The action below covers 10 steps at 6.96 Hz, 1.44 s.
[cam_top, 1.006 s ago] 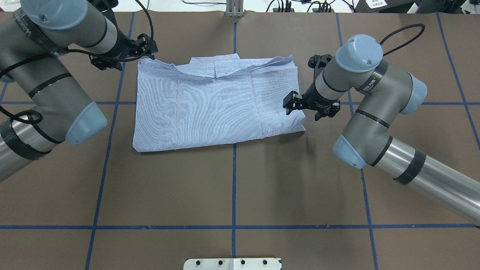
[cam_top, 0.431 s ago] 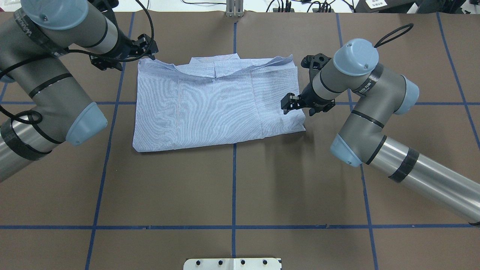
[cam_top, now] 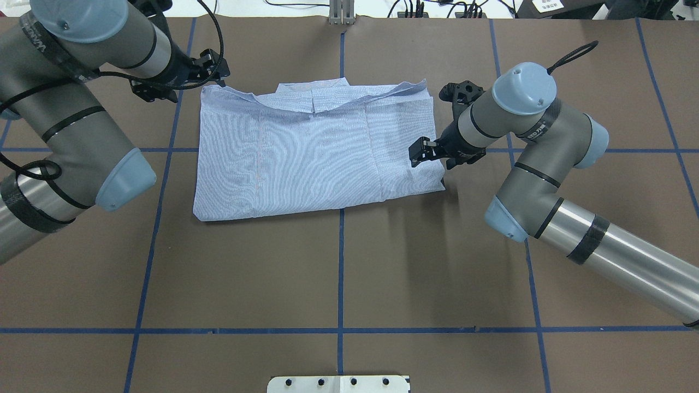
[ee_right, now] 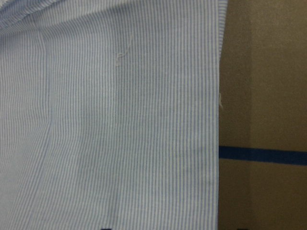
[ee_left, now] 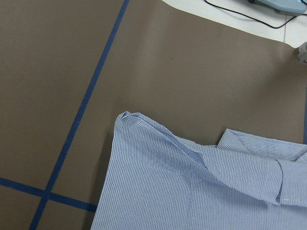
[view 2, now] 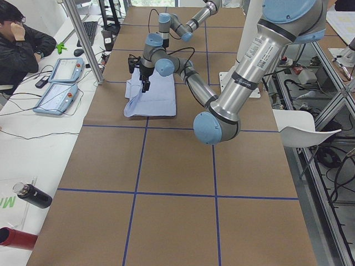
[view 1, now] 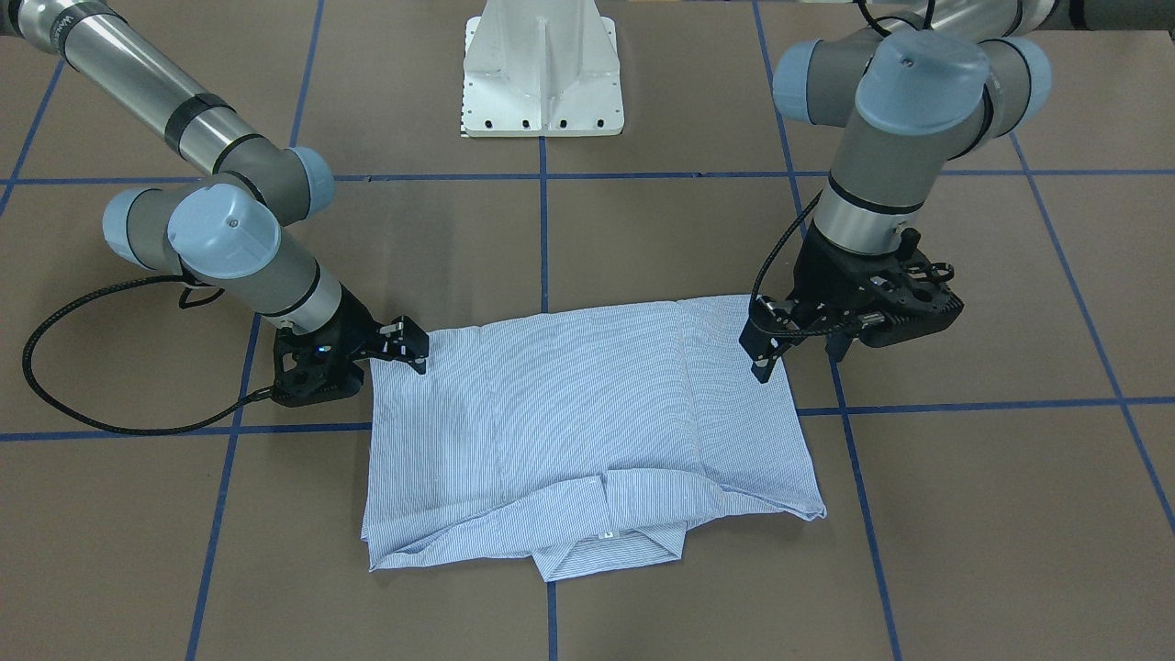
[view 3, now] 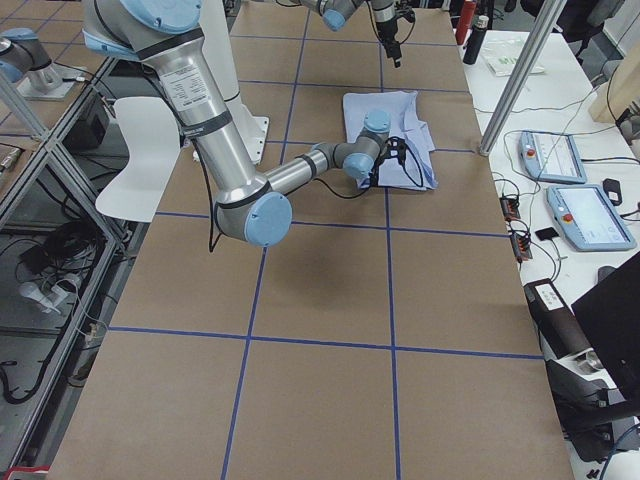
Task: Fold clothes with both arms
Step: 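Lower the right gripper and grasp the folded shirt's side edge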
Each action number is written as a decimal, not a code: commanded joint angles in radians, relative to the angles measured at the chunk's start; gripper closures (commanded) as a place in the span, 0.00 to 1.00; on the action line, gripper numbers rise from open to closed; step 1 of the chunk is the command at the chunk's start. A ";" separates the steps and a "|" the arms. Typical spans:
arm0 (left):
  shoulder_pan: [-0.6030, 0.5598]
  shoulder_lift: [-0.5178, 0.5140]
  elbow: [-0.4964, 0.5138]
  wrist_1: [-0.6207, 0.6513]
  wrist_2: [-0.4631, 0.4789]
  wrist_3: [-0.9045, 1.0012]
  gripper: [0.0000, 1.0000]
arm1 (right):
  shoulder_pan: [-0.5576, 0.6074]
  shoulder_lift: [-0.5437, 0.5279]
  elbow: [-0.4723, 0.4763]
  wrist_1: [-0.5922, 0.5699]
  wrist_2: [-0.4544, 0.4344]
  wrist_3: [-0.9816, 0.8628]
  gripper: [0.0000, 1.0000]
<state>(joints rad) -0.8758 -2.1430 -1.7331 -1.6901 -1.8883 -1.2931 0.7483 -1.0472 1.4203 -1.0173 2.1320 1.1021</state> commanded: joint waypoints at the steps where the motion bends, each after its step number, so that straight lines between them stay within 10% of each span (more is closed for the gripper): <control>1: 0.000 -0.002 0.000 0.003 0.002 0.000 0.00 | 0.002 -0.008 0.008 0.002 0.023 0.001 0.16; 4: -0.002 0.000 0.000 0.003 0.000 0.000 0.01 | 0.005 -0.014 0.044 -0.001 0.058 0.001 1.00; 10: -0.014 0.000 -0.003 0.015 0.000 0.000 0.02 | 0.037 -0.236 0.239 0.089 0.264 -0.047 1.00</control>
<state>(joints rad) -0.8883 -2.1430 -1.7350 -1.6836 -1.8883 -1.2932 0.7805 -1.1995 1.6001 -0.9764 2.3478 1.0677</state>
